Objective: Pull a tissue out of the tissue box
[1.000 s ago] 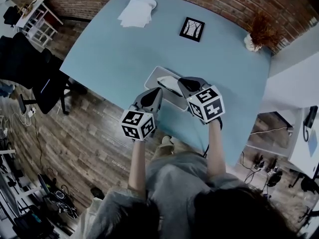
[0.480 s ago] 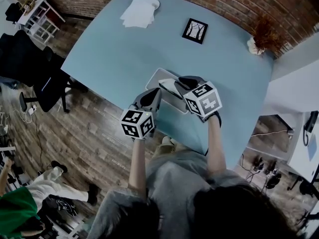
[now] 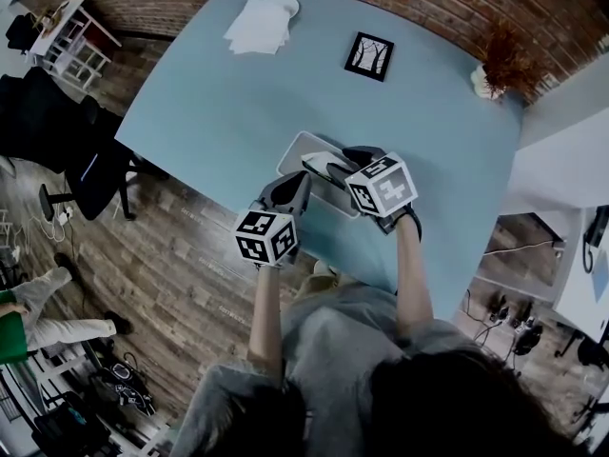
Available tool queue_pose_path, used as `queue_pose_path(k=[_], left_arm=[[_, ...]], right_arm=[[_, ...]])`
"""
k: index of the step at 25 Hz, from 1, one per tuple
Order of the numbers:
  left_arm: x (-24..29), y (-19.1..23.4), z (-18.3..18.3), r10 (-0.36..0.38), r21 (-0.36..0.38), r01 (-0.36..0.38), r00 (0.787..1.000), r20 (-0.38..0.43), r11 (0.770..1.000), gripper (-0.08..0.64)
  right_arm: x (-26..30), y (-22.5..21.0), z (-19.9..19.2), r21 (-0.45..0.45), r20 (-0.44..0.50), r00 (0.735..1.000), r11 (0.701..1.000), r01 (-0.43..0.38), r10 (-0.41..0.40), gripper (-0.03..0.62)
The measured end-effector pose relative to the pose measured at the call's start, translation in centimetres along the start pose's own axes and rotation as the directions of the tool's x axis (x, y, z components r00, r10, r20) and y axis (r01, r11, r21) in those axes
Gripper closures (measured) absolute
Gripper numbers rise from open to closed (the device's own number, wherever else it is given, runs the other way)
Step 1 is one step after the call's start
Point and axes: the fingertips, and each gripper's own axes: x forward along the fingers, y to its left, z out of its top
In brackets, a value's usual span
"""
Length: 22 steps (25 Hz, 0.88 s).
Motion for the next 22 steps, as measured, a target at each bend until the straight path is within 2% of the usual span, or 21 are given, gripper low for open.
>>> queue_pose_path(k=[11,18,22], left_arm=[[-0.2,0.8,-0.3,0.025,-0.008,-0.025,1.0,-0.01,1.0,0.557],[-0.5,0.8,-0.5,0.033,-0.009,-0.033,0.999,-0.009,0.999,0.557],[-0.6,0.5,-0.4,0.031,-0.004,-0.031,0.999,-0.006,1.0,0.557]], right_arm=[[1.8,0.6,-1.2,-0.004,-0.079,0.997,1.0,-0.02,0.02,0.427],[1.6,0.9,-1.2,-0.066,-0.093,0.996,0.998,-0.021,0.015,0.579],[1.3,1.5,-1.1,-0.108,-0.097,0.995,0.993,-0.039,0.029,0.589]])
